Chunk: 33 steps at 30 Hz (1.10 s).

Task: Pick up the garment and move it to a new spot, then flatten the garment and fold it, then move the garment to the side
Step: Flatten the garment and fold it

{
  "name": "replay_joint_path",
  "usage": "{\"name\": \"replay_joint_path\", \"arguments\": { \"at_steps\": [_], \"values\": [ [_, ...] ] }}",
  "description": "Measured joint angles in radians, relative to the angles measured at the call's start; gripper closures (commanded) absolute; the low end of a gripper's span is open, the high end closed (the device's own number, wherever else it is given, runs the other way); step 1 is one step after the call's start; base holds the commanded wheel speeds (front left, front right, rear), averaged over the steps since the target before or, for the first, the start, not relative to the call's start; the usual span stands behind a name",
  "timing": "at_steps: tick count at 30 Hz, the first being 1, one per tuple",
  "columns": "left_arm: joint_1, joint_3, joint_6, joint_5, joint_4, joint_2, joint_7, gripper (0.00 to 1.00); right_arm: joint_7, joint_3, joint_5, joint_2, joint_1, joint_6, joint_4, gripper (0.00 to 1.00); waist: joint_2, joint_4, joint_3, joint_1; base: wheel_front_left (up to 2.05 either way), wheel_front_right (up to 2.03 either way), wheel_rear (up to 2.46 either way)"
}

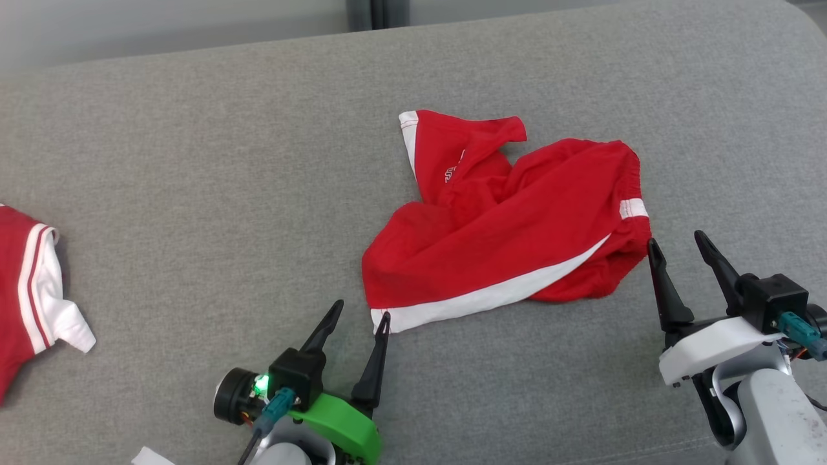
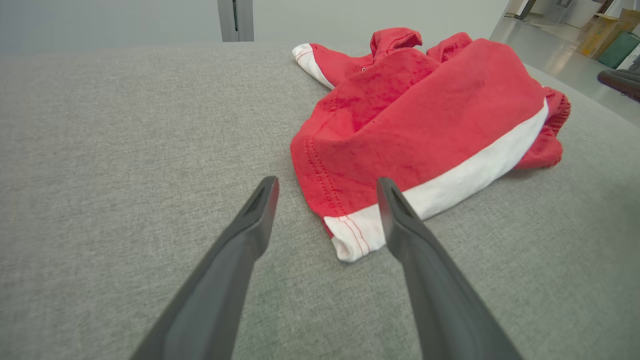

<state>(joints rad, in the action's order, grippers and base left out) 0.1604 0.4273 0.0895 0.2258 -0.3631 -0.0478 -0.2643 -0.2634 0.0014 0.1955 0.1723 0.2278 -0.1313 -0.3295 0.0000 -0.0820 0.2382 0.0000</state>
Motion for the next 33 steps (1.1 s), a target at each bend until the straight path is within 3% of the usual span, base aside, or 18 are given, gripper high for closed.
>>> {"name": "replay_joint_path", "arguments": {
  "at_steps": [6, 7, 9, 12, 13, 14, 15, 16, 26, 33],
  "values": [
    [0.047, 0.032, 0.015, 0.024, -0.095, 0.0, 0.0, 0.0, 0.0, -0.007, -0.018, -0.023, 0.0, 0.0, 0.024, 0.0, 0.0, -0.034, 0.029, 0.0, 0.0, 0.0, 0.0],
    [0.051, 0.036, 0.016, 0.029, -0.11, 0.0, 0.0, 0.15, 0.0, -0.007, -0.02, -0.025, 0.0, 0.0, 0.025, 0.0, 0.0, -0.038, 0.033, 0.0, 0.0, 0.0, 0.0],
    [0.059, 0.043, 0.016, 0.036, -0.141, 0.0, 0.0, 0.29, 0.0, -0.007, -0.021, -0.028, 0.005, 0.0, 0.027, 0.0, 0.0, -0.049, 0.042, 0.0, 0.0, 0.0, 0.0],
    [0.078, 0.044, 0.016, 0.039, -0.16, 0.0, -0.001, 0.29, 0.0, -0.007, -0.026, -0.031, 0.007, 0.0, 0.029, 0.0, 0.0, -0.059, 0.052, 0.0, 0.0, 0.0, 0.0],
    [0.08, 0.045, 0.016, 0.039, -0.162, 0.0, -0.001, 0.55, 0.0, -0.008, -0.028, -0.032, 0.007, 0.0, 0.029, 0.0, 0.0, -0.06, 0.055, 0.0, 0.0, 0.0, 0.0],
    [0.081, 0.043, 0.016, 0.043, -0.159, 0.0, -0.001, 0.64, 0.0, -0.01, -0.028, -0.032, 0.007, 0.0, 0.03, 0.0, 0.0, -0.061, 0.057, 0.0, 0.0, 0.0, 0.0],
    [0.082, 0.042, 0.016, 0.046, -0.156, 0.0, -0.001, 0.91, 0.0, -0.012, -0.028, -0.032, 0.007, 0.0, 0.031, 0.0, 0.0, -0.061, 0.058, 0.0, 0.0, 0.0, 0.0],
    [0.082, 0.042, 0.016, 0.046, -0.156, 0.0, -0.001, 1.0, 0.0, -0.012, -0.028, -0.032, 0.007, 0.0, 0.031, 0.0, 0.0, -0.059, 0.058, 0.0, 0.0, 0.0, 0.0],
    [0.085, -0.06, -0.014, 0.084, 0.012, 0.0, 0.0, 1.0, 0.0, -0.001, -0.028, -0.039, 0.009, 0.0, 0.031, 0.0, 0.0, -0.033, 0.052, 0.0, 0.0, 0.0, 0.0],
    [0.167, -0.144, -0.048, 0.07, -0.042, 0.0, 0.0, 1.0, 0.0, 0.029, -0.02, -0.056, 0.021, 0.0, 0.018, 0.0, 0.0, -0.033, 0.047, 0.0, 0.0, 0.0, 0.0]
  ]
}}
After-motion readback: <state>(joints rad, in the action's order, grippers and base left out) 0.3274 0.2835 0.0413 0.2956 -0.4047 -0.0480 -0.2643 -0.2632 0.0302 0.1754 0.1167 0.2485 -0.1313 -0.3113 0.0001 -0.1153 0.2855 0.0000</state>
